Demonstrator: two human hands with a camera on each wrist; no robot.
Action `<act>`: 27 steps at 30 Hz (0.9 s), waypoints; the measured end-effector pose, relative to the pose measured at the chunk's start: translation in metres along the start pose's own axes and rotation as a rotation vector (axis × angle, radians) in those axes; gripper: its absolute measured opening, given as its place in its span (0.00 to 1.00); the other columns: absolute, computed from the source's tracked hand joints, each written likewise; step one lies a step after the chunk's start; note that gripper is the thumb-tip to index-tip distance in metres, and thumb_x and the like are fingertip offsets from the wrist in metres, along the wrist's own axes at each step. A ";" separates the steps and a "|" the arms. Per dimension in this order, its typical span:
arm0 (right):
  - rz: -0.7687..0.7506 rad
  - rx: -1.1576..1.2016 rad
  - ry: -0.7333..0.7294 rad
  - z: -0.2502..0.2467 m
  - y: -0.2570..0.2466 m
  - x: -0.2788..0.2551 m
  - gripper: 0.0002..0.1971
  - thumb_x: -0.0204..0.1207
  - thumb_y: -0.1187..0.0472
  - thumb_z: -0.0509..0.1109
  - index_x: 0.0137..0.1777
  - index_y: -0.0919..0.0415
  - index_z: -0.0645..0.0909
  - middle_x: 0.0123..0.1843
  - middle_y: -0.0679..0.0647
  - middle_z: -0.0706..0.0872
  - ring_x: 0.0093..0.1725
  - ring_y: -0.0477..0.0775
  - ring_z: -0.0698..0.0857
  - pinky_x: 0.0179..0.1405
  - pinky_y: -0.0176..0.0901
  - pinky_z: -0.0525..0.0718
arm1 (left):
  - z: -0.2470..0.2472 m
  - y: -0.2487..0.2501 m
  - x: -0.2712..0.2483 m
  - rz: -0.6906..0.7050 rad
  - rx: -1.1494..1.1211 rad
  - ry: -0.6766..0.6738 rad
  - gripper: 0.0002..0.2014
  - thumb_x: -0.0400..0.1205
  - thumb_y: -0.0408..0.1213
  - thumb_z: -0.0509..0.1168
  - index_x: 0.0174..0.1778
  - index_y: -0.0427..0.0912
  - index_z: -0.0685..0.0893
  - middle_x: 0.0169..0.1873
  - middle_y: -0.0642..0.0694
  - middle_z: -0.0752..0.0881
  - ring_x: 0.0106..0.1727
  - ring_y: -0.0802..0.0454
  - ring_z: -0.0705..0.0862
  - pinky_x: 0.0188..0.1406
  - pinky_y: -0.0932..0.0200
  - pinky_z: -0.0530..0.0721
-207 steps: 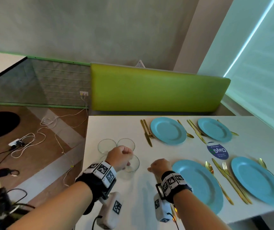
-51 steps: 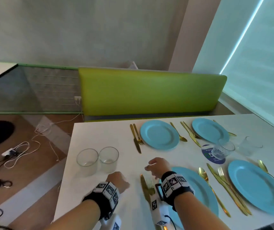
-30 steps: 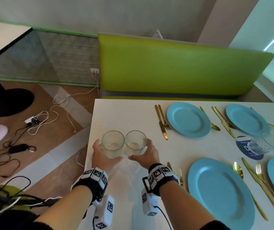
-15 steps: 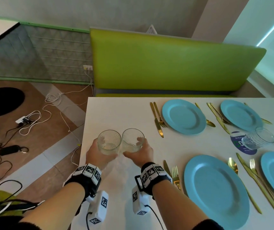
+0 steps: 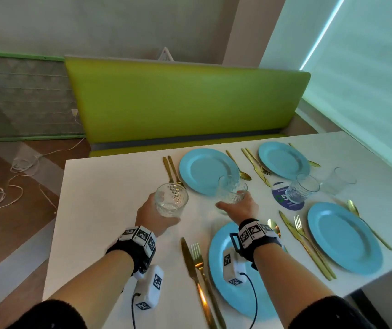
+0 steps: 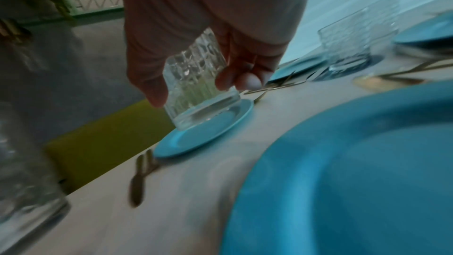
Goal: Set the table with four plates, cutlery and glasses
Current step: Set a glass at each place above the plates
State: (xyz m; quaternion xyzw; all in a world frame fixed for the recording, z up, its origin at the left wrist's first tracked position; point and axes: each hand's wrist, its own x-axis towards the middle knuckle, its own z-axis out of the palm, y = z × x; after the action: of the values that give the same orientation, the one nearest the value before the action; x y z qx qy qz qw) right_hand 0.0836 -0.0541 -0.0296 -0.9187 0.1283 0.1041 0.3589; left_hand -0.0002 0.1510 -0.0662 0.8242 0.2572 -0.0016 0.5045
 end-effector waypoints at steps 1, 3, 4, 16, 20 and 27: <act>0.028 -0.006 0.020 -0.011 0.008 0.009 0.37 0.62 0.50 0.81 0.70 0.60 0.71 0.66 0.60 0.82 0.66 0.59 0.79 0.61 0.43 0.78 | 0.009 0.007 0.002 0.002 0.003 -0.013 0.43 0.62 0.40 0.82 0.74 0.45 0.71 0.68 0.44 0.81 0.68 0.44 0.80 0.65 0.59 0.77; 0.070 -0.007 0.051 -0.029 0.022 0.027 0.39 0.63 0.51 0.80 0.72 0.61 0.69 0.66 0.61 0.81 0.67 0.60 0.79 0.61 0.45 0.78 | 0.027 0.021 0.005 0.005 0.009 -0.030 0.44 0.62 0.40 0.82 0.74 0.45 0.71 0.67 0.44 0.82 0.67 0.44 0.81 0.63 0.59 0.79; 0.085 -0.006 0.062 -0.036 0.028 0.035 0.40 0.63 0.51 0.80 0.73 0.62 0.69 0.67 0.62 0.81 0.67 0.61 0.79 0.62 0.46 0.78 | 0.035 0.026 0.007 0.005 0.012 -0.038 0.44 0.62 0.40 0.82 0.74 0.45 0.71 0.66 0.44 0.83 0.66 0.44 0.81 0.62 0.59 0.79; 0.133 -0.060 0.105 -0.055 0.081 0.107 0.42 0.60 0.51 0.81 0.73 0.60 0.68 0.67 0.61 0.81 0.67 0.63 0.79 0.65 0.50 0.79 | 0.095 0.049 0.028 -0.020 0.030 -0.059 0.45 0.60 0.42 0.83 0.74 0.47 0.73 0.65 0.45 0.84 0.66 0.46 0.82 0.66 0.57 0.81; 0.120 -0.039 0.101 -0.049 0.086 0.117 0.43 0.58 0.50 0.82 0.72 0.61 0.69 0.67 0.61 0.80 0.67 0.63 0.78 0.67 0.53 0.79 | 0.102 0.049 0.032 -0.035 0.043 -0.060 0.45 0.60 0.42 0.83 0.74 0.47 0.73 0.65 0.46 0.84 0.66 0.46 0.82 0.65 0.60 0.80; 0.105 0.037 0.109 -0.043 0.094 0.128 0.43 0.59 0.53 0.83 0.73 0.62 0.69 0.68 0.60 0.79 0.69 0.61 0.77 0.68 0.50 0.75 | 0.106 0.050 0.036 -0.050 0.048 -0.072 0.45 0.60 0.41 0.83 0.74 0.46 0.72 0.65 0.45 0.83 0.67 0.47 0.81 0.63 0.63 0.77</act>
State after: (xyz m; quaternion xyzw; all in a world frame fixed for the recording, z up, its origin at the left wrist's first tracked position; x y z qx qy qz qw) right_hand 0.1802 -0.1709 -0.0945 -0.9082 0.1975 0.0701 0.3624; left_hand 0.0800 0.0603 -0.0859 0.8289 0.2591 -0.0499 0.4933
